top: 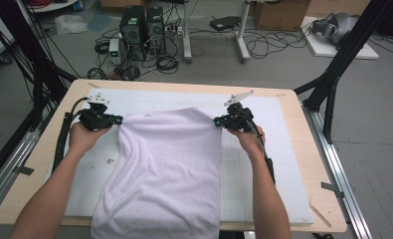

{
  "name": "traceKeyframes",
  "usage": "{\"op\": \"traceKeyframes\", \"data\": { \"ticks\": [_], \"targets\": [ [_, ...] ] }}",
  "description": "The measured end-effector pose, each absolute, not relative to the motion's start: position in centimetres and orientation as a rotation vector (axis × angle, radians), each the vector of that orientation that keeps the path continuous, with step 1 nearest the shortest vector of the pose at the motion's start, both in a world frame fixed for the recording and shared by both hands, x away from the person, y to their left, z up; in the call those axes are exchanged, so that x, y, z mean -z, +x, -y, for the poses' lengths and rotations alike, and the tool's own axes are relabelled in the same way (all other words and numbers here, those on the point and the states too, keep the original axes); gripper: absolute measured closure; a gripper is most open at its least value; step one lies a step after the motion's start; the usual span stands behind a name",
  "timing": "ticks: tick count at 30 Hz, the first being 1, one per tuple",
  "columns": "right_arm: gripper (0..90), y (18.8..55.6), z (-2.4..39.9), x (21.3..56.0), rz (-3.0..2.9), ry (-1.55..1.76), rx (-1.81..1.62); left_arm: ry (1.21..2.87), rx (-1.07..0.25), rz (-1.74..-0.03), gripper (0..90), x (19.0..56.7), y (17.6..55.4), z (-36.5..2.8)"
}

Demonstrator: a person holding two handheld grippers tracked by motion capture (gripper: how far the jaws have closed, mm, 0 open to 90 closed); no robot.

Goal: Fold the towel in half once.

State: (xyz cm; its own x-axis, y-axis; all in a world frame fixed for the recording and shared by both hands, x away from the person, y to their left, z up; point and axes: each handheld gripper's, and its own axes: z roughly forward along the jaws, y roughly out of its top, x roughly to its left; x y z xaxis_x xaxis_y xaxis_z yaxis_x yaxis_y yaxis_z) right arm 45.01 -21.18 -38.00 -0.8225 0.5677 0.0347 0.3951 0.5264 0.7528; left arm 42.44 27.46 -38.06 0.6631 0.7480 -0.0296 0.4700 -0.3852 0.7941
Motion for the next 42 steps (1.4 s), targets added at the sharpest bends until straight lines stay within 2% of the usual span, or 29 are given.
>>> {"op": "traceKeyframes", "data": {
  "ticks": [9,17,19,21,24,26,32,34,36,39,40,42],
  "targets": [
    [85.9,39.2,21.2,35.0,-2.605,0.617,-1.230,2.040,-0.457,-0.806,87.2,36.8,35.9,-29.0],
    [85.7,32.1,21.4,36.1,-2.695,0.495,-1.242,2.049,-0.435,-0.673,86.6,38.2,27.3,-30.0],
    [83.4,30.5,21.5,37.1,-2.736,0.460,-1.230,2.051,-0.446,-0.681,79.2,38.7,25.9,-30.1],
    [77.2,29.6,21.8,37.7,-2.746,0.462,-1.237,2.062,-0.439,-0.700,69.5,39.0,25.7,-30.3],
    [68.9,29.7,22.0,38.2,-2.737,0.512,-1.263,2.055,-0.418,-0.742,61.3,39.2,26.5,-30.2],
    [63.2,30.2,22.0,38.5,-2.721,0.543,-1.291,2.064,-0.413,-0.743,58.6,39.4,27.3,-29.8],
    [54.3,31.9,20.8,40.0,-2.759,0.586,-1.246,2.118,-0.328,-0.740,52.1,40.9,29.5,-27.5],
    [54.2,32.2,20.4,40.6,-2.790,0.594,-1.226,2.147,-0.299,-0.721,53.7,41.5,29.8,-26.9],
    [54.7,32.1,20.1,41.3,-2.806,0.601,-1.208,2.180,-0.301,-0.695,66.3,42.0,29.8,-26.4],
    [56.9,32.1,19.7,42.7,-2.853,0.629,-1.117,2.202,-0.289,-0.669,80.6,42.3,29.7,-26.1],
    [59.3,32.1,19.6,43.1,-2.873,0.631,-1.068,2.205,-0.292,-0.661,84.8,42.2,29.6,-26.1],
    [77.1,31.9,19.6,43.0,-2.854,0.595,-1.097,2.205,-0.303,-0.652,87.3,42.0,29.3,-26.1]
  ]
}}
